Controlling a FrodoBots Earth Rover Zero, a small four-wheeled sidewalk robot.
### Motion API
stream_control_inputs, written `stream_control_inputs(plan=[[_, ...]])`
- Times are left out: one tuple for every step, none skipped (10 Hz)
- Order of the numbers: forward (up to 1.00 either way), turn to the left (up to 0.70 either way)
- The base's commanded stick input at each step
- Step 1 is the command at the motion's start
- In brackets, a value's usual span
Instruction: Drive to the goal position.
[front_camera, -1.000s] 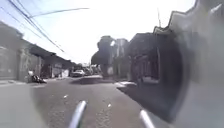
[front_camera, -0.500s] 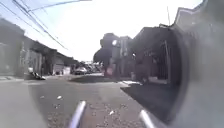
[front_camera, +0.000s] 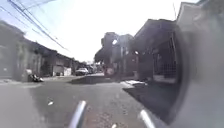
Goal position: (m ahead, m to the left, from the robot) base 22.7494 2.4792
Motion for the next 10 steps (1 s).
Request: stream_control_inputs(plan=[[0.85,0.0],[0.85,0.0],[0.85,0.0],[0.85,0.0],[0.85,0.0],[0.85,0.0],[0.85,0.0],[0.85,0.0],[0.85,0.0],[0.85,0.0]])
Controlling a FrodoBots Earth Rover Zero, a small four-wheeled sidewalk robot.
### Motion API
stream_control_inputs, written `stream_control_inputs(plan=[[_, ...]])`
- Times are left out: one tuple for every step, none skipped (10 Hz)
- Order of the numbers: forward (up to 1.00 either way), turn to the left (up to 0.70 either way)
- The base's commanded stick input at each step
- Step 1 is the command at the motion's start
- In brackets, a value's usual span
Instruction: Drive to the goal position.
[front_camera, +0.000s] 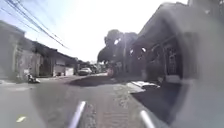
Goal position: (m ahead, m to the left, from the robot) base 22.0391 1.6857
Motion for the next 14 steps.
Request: stream_control_inputs(plan=[[0.85,0.0],[0.85,0.0],[0.85,0.0],[0.85,0.0],[0.85,0.0],[0.85,0.0],[0.85,0.0],[0.85,0.0],[0.85,0.0],[0.85,0.0],[0.85,0.0],[0.85,0.0],[0.85,0.0],[0.85,0.0]])
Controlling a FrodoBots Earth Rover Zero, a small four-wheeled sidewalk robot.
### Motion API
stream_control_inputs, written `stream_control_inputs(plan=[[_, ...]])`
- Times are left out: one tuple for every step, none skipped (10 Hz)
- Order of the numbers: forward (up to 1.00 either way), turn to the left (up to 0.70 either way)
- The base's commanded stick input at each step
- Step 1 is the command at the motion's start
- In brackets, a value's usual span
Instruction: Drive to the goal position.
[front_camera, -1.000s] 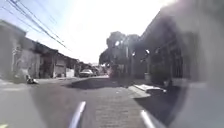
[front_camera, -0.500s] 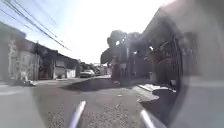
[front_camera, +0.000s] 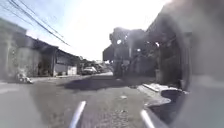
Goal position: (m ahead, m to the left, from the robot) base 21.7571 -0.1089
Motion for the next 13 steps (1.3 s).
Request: stream_control_inputs(plan=[[0.85,0.0],[0.85,0.0],[0.85,0.0],[0.85,0.0],[0.85,0.0],[0.85,0.0],[0.85,0.0],[0.85,0.0],[0.85,0.0],[0.85,0.0],[0.85,0.0],[0.85,0.0],[0.85,0.0]])
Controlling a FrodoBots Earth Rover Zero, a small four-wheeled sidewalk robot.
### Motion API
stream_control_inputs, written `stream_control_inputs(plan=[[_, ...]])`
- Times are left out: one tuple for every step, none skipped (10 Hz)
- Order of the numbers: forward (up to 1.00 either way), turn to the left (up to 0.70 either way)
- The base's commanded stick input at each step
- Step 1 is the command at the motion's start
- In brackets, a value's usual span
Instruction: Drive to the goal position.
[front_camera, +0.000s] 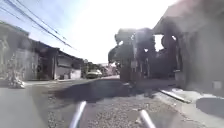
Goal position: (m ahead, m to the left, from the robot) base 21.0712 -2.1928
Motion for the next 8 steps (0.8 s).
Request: stream_control_inputs(plan=[[0.85,0.0],[0.85,0.0],[0.85,0.0],[0.85,0.0],[0.85,0.0],[0.85,0.0],[0.85,0.0],[0.85,0.0]])
